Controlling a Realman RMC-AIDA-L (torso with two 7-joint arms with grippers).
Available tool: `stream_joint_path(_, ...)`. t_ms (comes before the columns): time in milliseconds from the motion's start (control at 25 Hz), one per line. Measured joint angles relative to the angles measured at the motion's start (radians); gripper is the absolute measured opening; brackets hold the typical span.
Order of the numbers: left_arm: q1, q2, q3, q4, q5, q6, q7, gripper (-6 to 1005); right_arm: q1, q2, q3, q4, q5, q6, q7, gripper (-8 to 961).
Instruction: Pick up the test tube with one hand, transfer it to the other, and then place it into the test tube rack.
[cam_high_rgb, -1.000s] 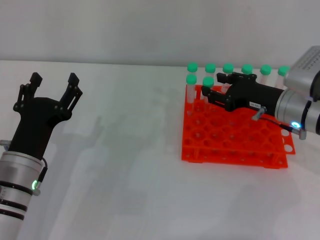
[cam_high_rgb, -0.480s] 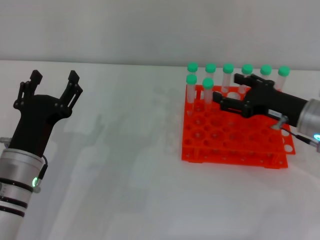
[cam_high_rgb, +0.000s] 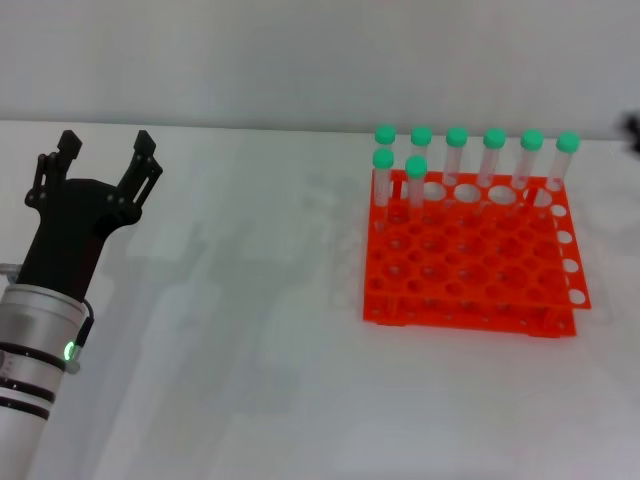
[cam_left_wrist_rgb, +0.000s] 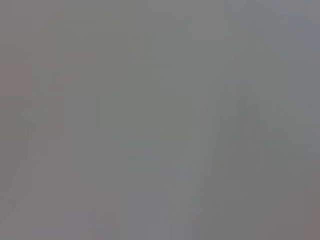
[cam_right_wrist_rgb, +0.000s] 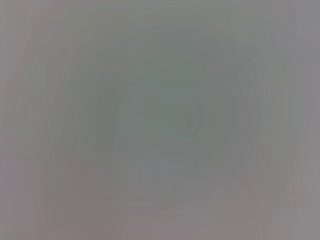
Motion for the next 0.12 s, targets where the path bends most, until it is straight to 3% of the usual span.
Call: stream_joint_path(120,-0.009,-0.001,0.000,-0.003,-0.005,0.000,0.001,894,-0.006,0.000,0.188,0.072,0.043,-0.027,-0.156,874)
